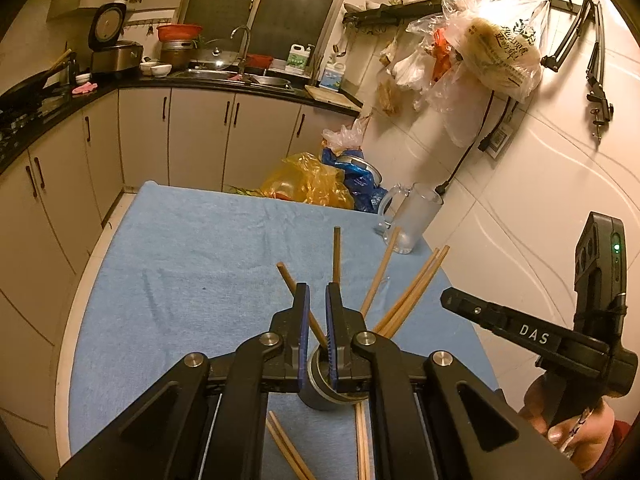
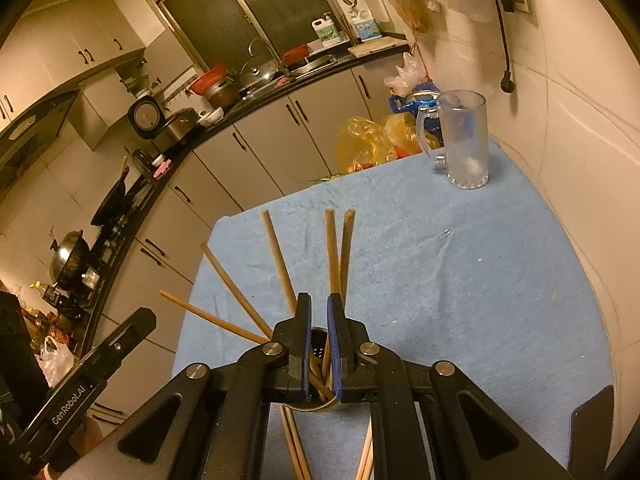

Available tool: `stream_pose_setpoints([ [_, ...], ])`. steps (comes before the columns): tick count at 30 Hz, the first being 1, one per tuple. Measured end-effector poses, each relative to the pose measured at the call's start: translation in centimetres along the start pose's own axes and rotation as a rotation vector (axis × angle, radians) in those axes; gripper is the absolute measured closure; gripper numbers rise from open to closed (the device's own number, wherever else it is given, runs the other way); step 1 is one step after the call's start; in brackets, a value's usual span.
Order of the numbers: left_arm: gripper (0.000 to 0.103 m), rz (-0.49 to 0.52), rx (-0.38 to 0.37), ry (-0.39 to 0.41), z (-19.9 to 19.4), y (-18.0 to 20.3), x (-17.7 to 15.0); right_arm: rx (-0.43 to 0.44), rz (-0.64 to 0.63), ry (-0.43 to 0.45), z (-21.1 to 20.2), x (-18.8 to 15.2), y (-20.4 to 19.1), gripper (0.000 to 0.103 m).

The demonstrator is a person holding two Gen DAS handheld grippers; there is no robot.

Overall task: Organize utensils
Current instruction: 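Lower the chopsticks into the cup and open the left tool while the right tool opens, then move both open tools back down to the loose chopsticks beside the cup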

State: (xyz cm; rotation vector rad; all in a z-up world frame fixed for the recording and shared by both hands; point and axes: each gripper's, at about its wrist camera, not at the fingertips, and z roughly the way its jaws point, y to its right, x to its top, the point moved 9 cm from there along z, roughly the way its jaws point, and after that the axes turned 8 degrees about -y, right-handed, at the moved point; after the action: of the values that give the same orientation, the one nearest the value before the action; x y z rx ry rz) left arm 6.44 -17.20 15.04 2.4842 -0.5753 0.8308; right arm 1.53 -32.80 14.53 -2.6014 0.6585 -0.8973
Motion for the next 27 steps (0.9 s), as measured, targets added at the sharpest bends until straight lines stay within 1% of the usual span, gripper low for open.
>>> stream_pose_setpoints([
  [2, 0.092, -0.003, 0.011, 0.001, -0.3, 0.1, -0.2, 0.009, 0.002, 0.002, -0.5, 0.0, 0.1, 0.094],
  [4, 0.087, -0.009, 0.021, 0.004, -0.5, 0.2, -0.6, 0.014, 0.001, 0.002, -1.0, -0.1, 0.1, 0.094],
  [6, 0.086, -0.014, 0.033, 0.004, -0.8, 0.2, -1.1, 0.02, -0.002, -0.004, -1.3, -0.5, 0.3, 0.094],
  [8, 0.086, -0.023, 0.044, 0.0, -1.0, 0.2, -1.7, 0.02, -0.006, -0.014, -1.6, -1.1, 0.7, 0.09],
  [12, 0.085, -0.034, 0.07, -0.01, -1.3, 0.2, -3.0, 0.017, -0.011, -0.046, -1.6, -2.6, 1.8, 0.09],
  [16, 0.081, -0.054, 0.09, -0.025, -1.5, 0.1, -4.3, 0.003, -0.007, -0.099, -1.1, -5.0, 3.4, 0.09],
  [23, 0.08, -0.11, 0.127, -0.068, -1.5, -0.9, -7.1, -0.014, -0.018, -0.201, 0.6, -8.5, 5.3, 0.09],
  [27, 0.08, -0.168, 0.153, -0.12, -1.4, -2.4, -9.5, -0.017, -0.004, -0.264, 1.9, -9.9, 6.3, 0.09],
])
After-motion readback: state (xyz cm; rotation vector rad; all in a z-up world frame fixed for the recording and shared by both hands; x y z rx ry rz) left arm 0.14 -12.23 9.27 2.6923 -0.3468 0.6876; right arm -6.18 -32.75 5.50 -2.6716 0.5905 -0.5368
